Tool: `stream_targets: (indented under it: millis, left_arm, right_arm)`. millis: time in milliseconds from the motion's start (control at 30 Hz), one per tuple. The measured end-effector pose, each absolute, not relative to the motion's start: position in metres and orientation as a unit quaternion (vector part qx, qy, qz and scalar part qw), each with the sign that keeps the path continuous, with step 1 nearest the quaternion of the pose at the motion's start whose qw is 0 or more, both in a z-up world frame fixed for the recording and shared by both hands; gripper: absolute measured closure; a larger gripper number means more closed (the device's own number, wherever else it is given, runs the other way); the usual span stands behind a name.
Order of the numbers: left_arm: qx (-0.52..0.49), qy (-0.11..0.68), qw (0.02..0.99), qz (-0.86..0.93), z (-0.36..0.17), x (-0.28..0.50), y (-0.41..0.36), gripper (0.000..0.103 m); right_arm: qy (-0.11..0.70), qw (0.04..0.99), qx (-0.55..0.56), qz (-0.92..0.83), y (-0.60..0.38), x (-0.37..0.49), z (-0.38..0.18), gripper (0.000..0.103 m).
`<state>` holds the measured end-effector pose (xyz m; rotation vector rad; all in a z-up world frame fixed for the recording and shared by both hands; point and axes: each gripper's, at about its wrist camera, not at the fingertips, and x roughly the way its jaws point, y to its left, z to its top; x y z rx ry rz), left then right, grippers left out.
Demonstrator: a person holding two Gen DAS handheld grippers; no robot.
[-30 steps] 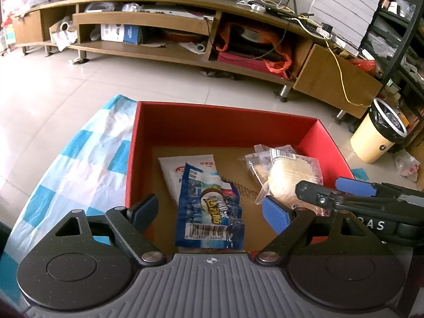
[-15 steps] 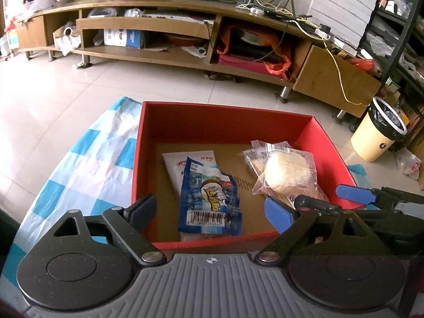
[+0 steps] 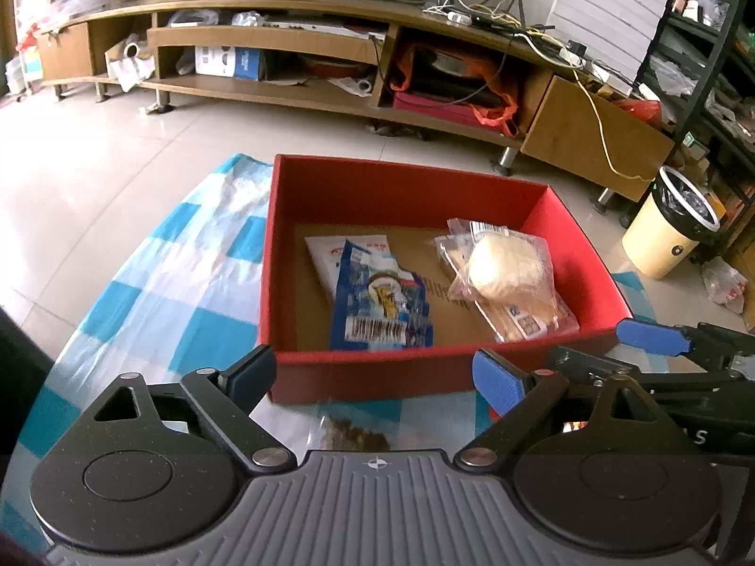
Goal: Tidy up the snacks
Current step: 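Move both tools back over the remaining snacks on the tablecloth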
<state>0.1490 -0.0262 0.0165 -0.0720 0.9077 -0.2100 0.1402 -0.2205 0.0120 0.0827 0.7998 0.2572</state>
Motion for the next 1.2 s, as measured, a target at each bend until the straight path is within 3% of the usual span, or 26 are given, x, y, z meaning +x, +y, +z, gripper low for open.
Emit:
stream_targets:
  millis: [467, 1033, 1133, 1200]
  left_arm:
    - [-0.037, 0.459, 0.881, -0.111, 0.014, 0.118, -0.015, 0.007]
    - [-0.047, 0.494, 0.861, -0.112, 0.0, 0.113, -0.008, 0.005]
    - [-0.039, 0.502, 0.857, -0.113, -0.006, 0.114, -0.011, 0.005]
    - [-0.034, 0.508, 0.853, -0.112, -0.011, 0.115, -0.014, 0.005]
  right_arm:
    - [0.405, 0.898, 0.036, 0.167, -0.205, 0.076, 0.012, 0.023]
    - [0.47, 0.85, -0.047, 0.233, -0.143, 0.057, -0.039, 0.023]
    - [0.47, 0.851, -0.056, 0.227, -0.138, 0.057, -0.043, 0.022]
    - [0.473, 0.851, -0.046, 0.226, -0.137, 0.058, -0.043, 0.017]
